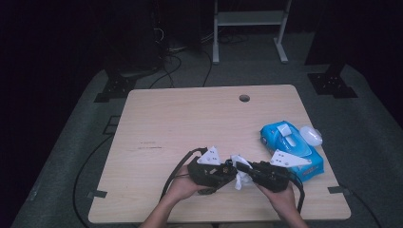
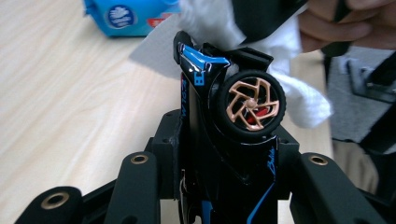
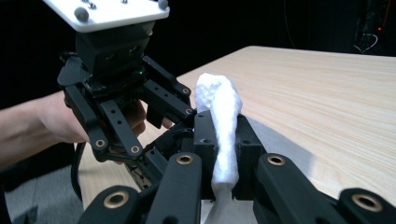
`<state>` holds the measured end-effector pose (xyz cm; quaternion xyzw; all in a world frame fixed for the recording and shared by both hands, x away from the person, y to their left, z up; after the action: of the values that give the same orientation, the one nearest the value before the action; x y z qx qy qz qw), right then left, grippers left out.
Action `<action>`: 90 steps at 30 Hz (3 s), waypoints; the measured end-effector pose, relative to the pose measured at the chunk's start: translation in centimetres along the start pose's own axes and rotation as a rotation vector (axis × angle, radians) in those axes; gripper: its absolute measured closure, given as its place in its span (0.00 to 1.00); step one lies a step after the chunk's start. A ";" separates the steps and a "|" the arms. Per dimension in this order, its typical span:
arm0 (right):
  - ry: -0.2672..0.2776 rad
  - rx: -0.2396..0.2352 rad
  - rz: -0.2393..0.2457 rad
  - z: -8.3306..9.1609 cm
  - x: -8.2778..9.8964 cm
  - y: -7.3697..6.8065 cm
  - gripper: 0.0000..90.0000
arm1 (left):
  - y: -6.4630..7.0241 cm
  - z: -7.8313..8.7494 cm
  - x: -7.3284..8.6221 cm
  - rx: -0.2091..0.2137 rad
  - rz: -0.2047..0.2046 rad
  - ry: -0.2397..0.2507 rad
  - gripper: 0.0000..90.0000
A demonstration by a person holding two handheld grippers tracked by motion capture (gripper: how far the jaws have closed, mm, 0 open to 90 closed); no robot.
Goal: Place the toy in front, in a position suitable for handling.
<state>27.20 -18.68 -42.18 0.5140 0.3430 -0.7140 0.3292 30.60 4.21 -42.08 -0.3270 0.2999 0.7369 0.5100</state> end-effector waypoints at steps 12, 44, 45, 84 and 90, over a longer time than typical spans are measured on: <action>-0.049 0.062 -0.021 0.4 0.3 1.4 0.92 | -1.8 -0.5 0.3 -0.028 0.004 -0.069 0.64; -0.159 0.057 -0.046 -0.8 1.3 2.1 0.91 | -1.7 -4.8 -0.5 -0.001 -0.023 -0.315 0.63; -0.161 0.058 -0.046 -0.8 1.3 2.1 0.91 | -1.6 -4.7 -0.5 -0.005 -0.027 -0.321 0.63; -0.242 0.004 -0.019 -2.7 1.6 1.0 0.91 | -1.4 1.2 7.4 -0.063 0.025 -0.147 0.40; -0.246 0.009 -0.012 -2.7 1.6 0.9 0.91 | -1.7 0.7 7.6 -0.065 0.051 -0.141 0.51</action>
<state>28.90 -17.17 -44.51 0.4219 0.3000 -0.7752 0.3622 30.04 9.44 -47.81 -0.2829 0.2473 0.7803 0.4999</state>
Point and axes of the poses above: each handheld gripper's, and its own axes: z roughly backward along the jaws, x roughly out of its underside, y roughly to its right, the point moved 1 cm from there along -z, roughly forward along the jaws, and after that the axes turned 5 degrees about z, right-handed, at the moved point
